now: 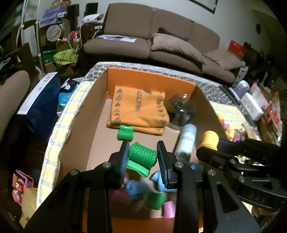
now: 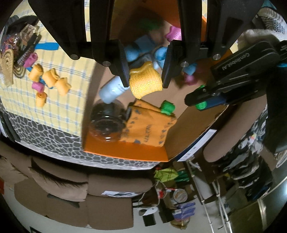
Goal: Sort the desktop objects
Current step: 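Carry both rollers into the orange box and lower them, then open both grippers to release the rollers in the box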
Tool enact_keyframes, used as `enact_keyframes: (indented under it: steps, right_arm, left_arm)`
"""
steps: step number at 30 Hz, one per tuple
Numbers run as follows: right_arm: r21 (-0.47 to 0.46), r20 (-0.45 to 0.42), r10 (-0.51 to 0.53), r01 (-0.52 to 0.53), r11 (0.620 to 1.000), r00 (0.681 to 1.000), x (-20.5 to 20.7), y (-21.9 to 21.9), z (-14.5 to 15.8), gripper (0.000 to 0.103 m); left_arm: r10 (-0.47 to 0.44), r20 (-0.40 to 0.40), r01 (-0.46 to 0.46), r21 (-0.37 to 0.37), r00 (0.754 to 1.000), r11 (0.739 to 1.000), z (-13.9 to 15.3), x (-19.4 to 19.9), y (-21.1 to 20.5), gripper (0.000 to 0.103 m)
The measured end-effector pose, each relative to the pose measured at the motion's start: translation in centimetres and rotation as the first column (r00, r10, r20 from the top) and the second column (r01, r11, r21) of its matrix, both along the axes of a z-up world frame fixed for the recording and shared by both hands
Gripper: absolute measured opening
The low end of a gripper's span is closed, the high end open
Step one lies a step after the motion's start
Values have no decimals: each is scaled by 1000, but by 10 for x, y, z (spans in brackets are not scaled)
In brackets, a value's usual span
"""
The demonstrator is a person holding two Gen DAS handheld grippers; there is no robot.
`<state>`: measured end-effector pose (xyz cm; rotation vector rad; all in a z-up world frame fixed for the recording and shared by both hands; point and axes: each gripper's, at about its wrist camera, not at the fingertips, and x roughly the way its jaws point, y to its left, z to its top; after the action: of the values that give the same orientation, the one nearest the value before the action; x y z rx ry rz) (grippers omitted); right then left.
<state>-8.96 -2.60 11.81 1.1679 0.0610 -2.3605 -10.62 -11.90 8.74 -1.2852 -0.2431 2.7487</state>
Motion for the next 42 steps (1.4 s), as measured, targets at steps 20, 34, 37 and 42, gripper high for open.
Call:
enact_keyframes:
  steps: [20,34,37,42]
  right_arm:
    - [43,52,73,-75,996,996,1,-44,-23,36]
    - [47,59,73,-76,996,996,0,-49,-25,39]
    - [43,56,67,-70,997,996,-1,-48,-24,44]
    - [40,45,60,-61,997,997,-1,-44,-19,54]
  left_arm:
    - [-22,91,28,-64,996,998,-21,-1,-19,29]
    - [1,60,3,-59,998,998,-7,3,-27,35]
    - [14,54,-11,-56,998,998,-4,4,-30,42]
    - [31,29,-30,-42,999,999,5,6,-34,49]
